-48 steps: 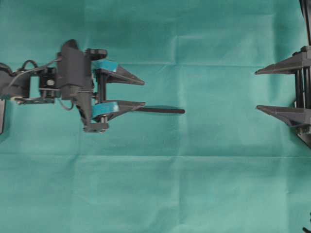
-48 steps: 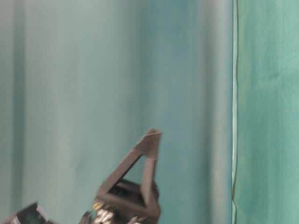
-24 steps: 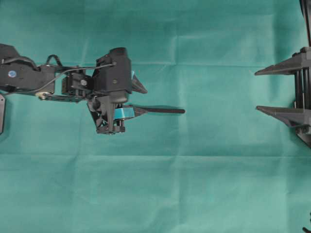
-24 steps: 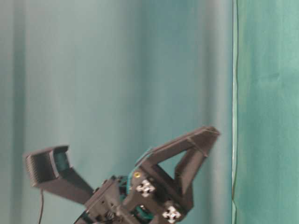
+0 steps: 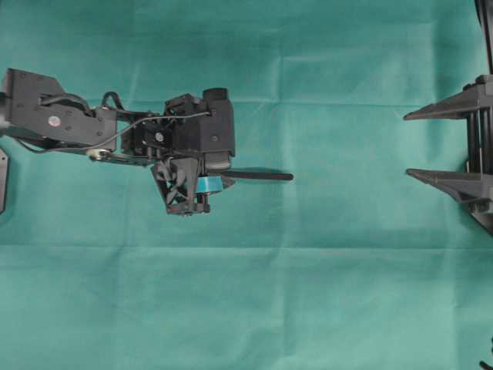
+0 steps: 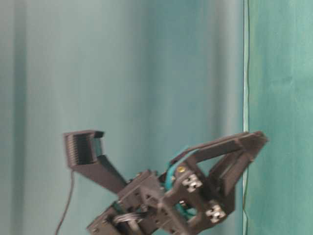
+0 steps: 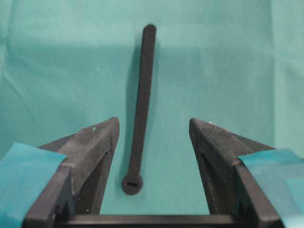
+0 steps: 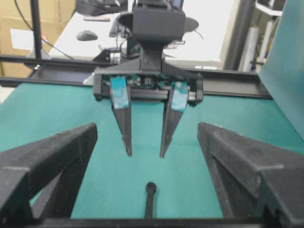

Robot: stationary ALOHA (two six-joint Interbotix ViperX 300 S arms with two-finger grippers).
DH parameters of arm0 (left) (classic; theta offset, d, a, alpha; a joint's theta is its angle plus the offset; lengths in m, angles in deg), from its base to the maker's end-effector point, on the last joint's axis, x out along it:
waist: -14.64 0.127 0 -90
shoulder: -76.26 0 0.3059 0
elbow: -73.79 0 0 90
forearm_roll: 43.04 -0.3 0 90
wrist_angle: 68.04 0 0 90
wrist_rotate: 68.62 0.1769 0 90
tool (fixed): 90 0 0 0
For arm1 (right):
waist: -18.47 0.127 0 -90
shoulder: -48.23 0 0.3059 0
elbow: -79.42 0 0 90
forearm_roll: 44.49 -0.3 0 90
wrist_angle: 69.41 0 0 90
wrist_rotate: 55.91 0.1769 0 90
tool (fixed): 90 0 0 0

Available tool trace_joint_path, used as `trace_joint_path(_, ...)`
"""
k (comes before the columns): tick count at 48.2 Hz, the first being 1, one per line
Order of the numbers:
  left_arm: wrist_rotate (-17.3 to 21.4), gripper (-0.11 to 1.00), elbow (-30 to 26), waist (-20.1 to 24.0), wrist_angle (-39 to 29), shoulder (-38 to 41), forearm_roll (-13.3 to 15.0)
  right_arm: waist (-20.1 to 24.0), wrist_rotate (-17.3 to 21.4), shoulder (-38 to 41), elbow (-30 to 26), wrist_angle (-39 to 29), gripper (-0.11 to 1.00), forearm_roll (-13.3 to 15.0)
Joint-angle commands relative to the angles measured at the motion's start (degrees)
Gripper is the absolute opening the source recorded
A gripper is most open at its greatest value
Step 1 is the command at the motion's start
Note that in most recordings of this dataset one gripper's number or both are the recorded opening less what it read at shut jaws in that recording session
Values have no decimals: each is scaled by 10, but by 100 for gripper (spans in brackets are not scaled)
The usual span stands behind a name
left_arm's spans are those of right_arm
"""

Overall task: Peel off the Velcro with your right arm.
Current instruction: 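Move the left gripper over the black Velcro strap and close on it, then lift the strap with the left gripper and raise it upright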

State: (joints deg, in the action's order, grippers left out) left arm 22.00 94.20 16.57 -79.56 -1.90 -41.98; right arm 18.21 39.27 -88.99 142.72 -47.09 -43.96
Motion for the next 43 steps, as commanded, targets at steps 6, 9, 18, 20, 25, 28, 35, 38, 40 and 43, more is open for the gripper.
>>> trace_joint_path(6,-1,60,-17,3,20,25,-1,-1,1,4,-3,4,82,1)
trace_joint_path(9,-1,60,-17,3,27,33,-1,-1,1,4,0,4,82,1)
trace_joint_path(18,-2,60,-17,1,48,58,-1,-1,1,3,5,5,82,0)
trace_joint_path(20,-2,60,-17,1,54,62,-1,-1,1,3,6,5,82,1)
trace_joint_path(25,-2,60,-17,1,65,74,-1,-1,1,3,5,5,82,0)
trace_joint_path(28,-1,60,-17,1,69,82,-1,-1,0,2,5,5,82,1)
trace_joint_path(35,-1,60,-18,1,73,98,-1,-1,1,3,5,5,82,0)
trace_joint_path(38,-1,60,-18,3,76,105,-1,-2,0,3,5,5,82,1)
trace_joint_path(40,-1,60,-18,3,80,109,-2,-1,0,3,5,4,82,1)
trace_joint_path(43,0,60,-18,3,83,113,-1,-1,1,3,4,5,82,1)
